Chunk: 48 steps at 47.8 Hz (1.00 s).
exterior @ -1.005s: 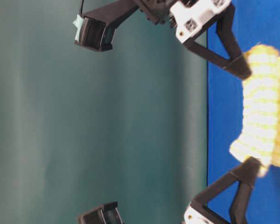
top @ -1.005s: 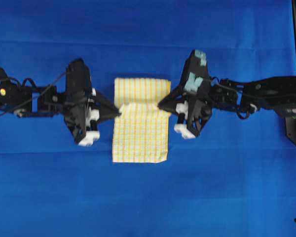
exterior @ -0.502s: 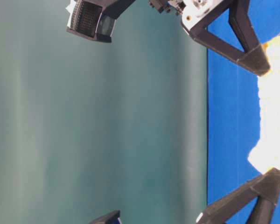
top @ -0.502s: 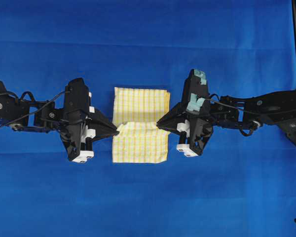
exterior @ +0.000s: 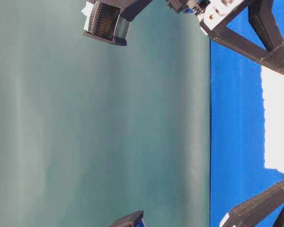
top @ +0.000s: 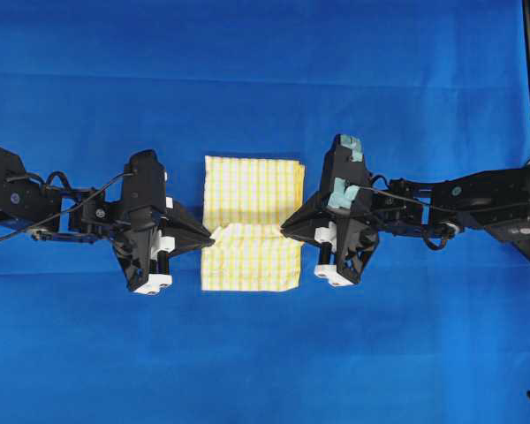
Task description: Fold the yellow towel.
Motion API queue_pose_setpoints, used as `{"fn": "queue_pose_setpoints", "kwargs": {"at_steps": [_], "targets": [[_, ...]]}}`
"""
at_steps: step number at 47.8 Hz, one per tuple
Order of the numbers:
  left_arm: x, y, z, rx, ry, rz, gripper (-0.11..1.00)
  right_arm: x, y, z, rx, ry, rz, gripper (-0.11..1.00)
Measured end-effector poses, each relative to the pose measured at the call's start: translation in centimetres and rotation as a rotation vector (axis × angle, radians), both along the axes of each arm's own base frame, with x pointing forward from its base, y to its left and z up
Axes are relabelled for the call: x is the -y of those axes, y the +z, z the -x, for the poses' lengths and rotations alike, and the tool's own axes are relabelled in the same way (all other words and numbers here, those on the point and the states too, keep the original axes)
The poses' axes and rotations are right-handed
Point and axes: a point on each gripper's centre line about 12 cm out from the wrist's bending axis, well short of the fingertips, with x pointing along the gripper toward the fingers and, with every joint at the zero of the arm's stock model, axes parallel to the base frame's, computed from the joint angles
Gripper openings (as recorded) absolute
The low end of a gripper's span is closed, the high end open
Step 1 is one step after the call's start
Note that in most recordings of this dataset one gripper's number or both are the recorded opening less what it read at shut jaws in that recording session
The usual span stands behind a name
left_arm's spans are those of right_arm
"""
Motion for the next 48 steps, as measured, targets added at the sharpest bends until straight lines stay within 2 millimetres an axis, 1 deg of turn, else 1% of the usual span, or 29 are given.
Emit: {"fn": "queue_pose_setpoints", "kwargs": {"at_steps": [2,4,7,9,11,13,15,16,19,21,23,25,27,34,38,43,48], "targets": [[0.0,-0.1,0.0,-0.008,-0.001,0.000,0.01,-0.1,0.1,0.0,0.003,0.002,0.001,0.10],[0.0,-0.1,0.0,-0.014,-0.002,0.000,0.02,-0.1,0.1,0.0,0.003,0.002,0.000,0.15],[0.1,0.0,0.0,-0.018,-0.003,0.002,0.02,-0.2,0.1,-0.1,0.005,0.007,0.002,0.31],[0.1,0.1,-0.1,-0.019,-0.003,0.005,0.05,-0.3,0.3,-0.3,0.011,0.009,0.000,0.43],[0.3,0.6,-0.2,-0.006,-0.010,0.005,0.13,-0.5,0.5,-0.4,0.015,0.014,0.000,0.54],[0.6,1.2,-0.3,0.007,-0.017,0.008,0.23,-0.7,0.7,-0.6,0.024,0.018,-0.003,0.67],[0.8,1.8,-0.3,0.024,-0.024,0.011,0.35,-1.1,0.8,-0.8,0.029,0.029,-0.003,0.74],[1.0,2.1,-0.4,0.031,-0.029,0.012,0.41,-1.2,0.9,-0.8,0.030,0.032,-0.002,0.76],[1.7,3.3,-0.2,0.051,-0.053,0.014,0.62,-1.8,1.1,-0.8,0.035,0.048,-0.002,0.75],[2.0,3.9,-0.1,0.062,-0.066,0.017,0.73,-2.0,1.2,-0.8,0.038,0.055,-0.002,0.74],[2.3,4.4,0.1,0.066,-0.074,0.020,0.82,-2.2,1.5,-0.8,0.047,0.060,-0.004,0.74],[2.3,4.8,0.3,0.064,-0.077,0.023,0.89,-2.2,1.8,-0.7,0.055,0.063,-0.003,0.74],[2.2,5.0,0.5,0.057,-0.076,0.024,0.90,-2.3,2.3,-0.5,0.067,0.065,-0.002,0.74],[2.2,5.6,1.2,0.033,-0.088,0.022,0.83,-2.0,4.0,0.4,0.109,0.078,0.015,0.74],[2.0,6.2,1.7,0.022,-0.094,0.017,0.81,-1.7,5.4,1.6,0.141,0.099,0.040,0.73],[1.0,7.6,2.8,0.034,-0.086,0.008,0.81,-1.3,7.3,3.1,0.193,0.117,0.069,0.73],[0.4,9.2,4.2,0.081,-0.091,-0.014,0.81,-0.7,9.2,5.2,0.252,0.135,0.109,0.73]]}}
